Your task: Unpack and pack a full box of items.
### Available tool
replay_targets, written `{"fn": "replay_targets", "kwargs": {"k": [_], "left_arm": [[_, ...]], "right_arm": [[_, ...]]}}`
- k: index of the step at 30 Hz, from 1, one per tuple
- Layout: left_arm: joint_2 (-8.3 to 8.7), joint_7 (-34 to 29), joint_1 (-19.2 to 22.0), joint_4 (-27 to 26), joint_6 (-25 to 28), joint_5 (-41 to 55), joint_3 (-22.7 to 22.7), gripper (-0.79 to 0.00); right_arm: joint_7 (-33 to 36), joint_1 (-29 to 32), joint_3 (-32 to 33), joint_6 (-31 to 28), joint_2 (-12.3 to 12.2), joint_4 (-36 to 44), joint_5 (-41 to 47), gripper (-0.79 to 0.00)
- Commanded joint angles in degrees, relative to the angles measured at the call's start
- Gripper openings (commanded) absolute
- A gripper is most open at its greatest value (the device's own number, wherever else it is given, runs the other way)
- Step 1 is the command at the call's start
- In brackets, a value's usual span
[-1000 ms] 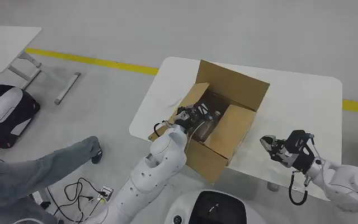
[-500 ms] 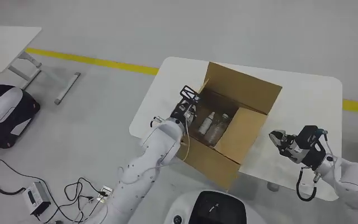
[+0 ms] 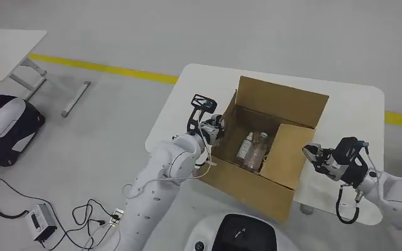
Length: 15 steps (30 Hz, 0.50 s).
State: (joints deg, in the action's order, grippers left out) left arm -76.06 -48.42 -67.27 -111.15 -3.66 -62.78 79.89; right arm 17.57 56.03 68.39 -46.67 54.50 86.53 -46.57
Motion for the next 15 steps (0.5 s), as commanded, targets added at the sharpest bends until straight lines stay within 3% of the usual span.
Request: {"fn": "replay_targets", "kwargs": {"k": [1,4,15], "left_arm": [[0.0,0.24,-0.1,-0.04,-0.97,1.92,0.74,-0.785],[0.22,1.19,-0.42,-0.5,-1.45,-0.4,1.43,-0.785],[0.23,0.02,-1.49,0.5,-6.16,10.23,5.15,-0.785]], "right_arm": [[0.08,-0.18,-0.05,-0.1,0.03,-0.11,0.06,-0.785],[0.87,-0.49,-0.11,-0.07,0.04,-0.37,-0.27,-0.785],[1.87,-1.53,-2.34,-0.32,0.58,-1.73,-0.03,-0.785]]}}
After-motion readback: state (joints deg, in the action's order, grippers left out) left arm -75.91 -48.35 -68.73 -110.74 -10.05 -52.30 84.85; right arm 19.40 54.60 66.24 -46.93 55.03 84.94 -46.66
